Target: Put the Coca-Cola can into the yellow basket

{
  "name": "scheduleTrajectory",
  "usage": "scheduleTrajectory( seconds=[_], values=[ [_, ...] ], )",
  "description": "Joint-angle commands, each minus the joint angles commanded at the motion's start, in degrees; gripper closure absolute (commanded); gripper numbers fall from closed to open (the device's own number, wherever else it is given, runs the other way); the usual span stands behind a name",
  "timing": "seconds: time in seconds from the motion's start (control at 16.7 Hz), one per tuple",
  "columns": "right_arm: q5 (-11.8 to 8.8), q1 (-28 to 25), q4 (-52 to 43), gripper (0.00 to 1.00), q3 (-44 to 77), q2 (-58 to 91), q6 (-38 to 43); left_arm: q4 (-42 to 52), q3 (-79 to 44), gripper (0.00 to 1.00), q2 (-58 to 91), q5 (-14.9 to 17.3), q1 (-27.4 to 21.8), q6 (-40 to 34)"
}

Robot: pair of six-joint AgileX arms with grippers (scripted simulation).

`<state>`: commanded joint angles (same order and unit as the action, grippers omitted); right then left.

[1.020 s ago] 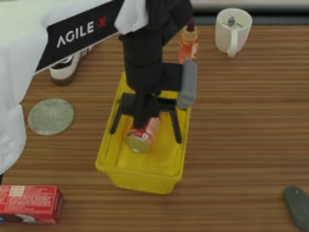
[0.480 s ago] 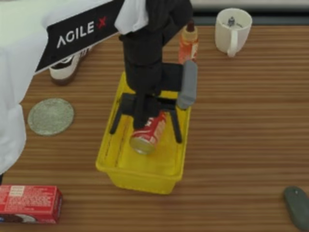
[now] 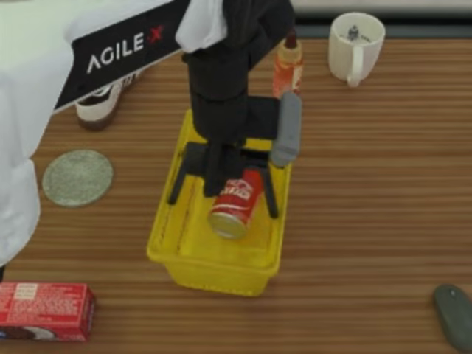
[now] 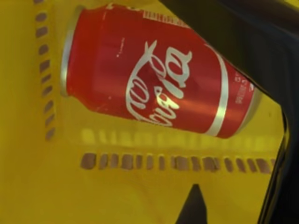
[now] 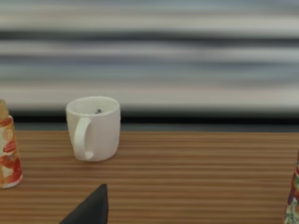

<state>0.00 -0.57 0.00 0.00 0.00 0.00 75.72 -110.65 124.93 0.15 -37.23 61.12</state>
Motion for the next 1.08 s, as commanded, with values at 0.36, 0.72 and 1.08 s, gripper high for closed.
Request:
scheduleTrajectory(
  seconds=[0.36, 0.72, 1.08],
  values=[
    [0.0, 0.0, 0.0, 0.0, 0.0, 0.0, 0.0, 0.0, 0.0, 1.0, 0.0, 0.0, 0.0, 0.0],
    [0.0, 0.0, 0.0, 0.0, 0.0, 0.0, 0.0, 0.0, 0.0, 1.0, 0.0, 0.0, 0.0, 0.0],
    [0.0, 0.0, 0.0, 0.0, 0.0, 0.0, 0.0, 6.5, -4.98, 1.0, -1.02, -0.06, 1.98, 1.4]
  ],
)
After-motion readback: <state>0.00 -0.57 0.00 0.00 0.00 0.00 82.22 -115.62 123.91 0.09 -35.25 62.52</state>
